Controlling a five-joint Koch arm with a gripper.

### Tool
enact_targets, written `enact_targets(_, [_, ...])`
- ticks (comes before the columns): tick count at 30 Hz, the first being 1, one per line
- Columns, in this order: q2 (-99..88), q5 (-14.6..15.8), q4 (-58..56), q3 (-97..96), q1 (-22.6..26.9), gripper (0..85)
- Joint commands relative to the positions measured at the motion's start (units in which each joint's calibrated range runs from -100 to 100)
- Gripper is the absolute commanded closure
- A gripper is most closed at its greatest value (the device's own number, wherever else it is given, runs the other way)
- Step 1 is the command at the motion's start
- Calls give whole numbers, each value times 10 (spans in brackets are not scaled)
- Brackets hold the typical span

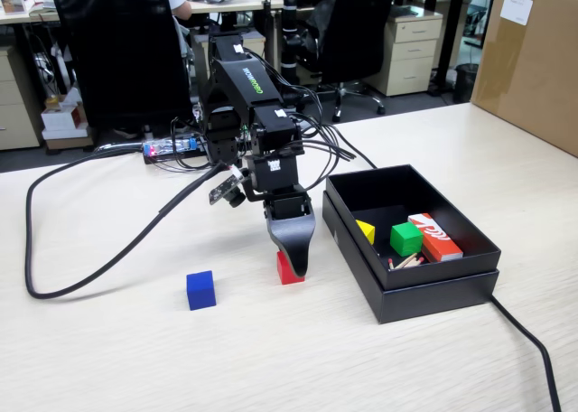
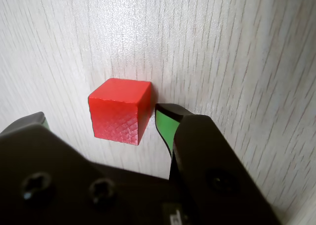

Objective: Put the red cube on top of the blue cube

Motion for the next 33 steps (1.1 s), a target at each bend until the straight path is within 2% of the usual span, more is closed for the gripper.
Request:
enact_targets(1, [-15,-1,-5,13,1,431])
enact_targets(13, [-7,-1,-31,1,-1,438])
enact_targets(17, [-6,0,-31,11,-4,624])
enact_targets(24, [-2,1,-31,21,-8,644])
enact_targets(25, [-2,2,-31,20,-8,662])
enact_targets(27, [-11,7,-31,25,-10,826])
enact_targets(33, [-103,7,-31,10,-11,846])
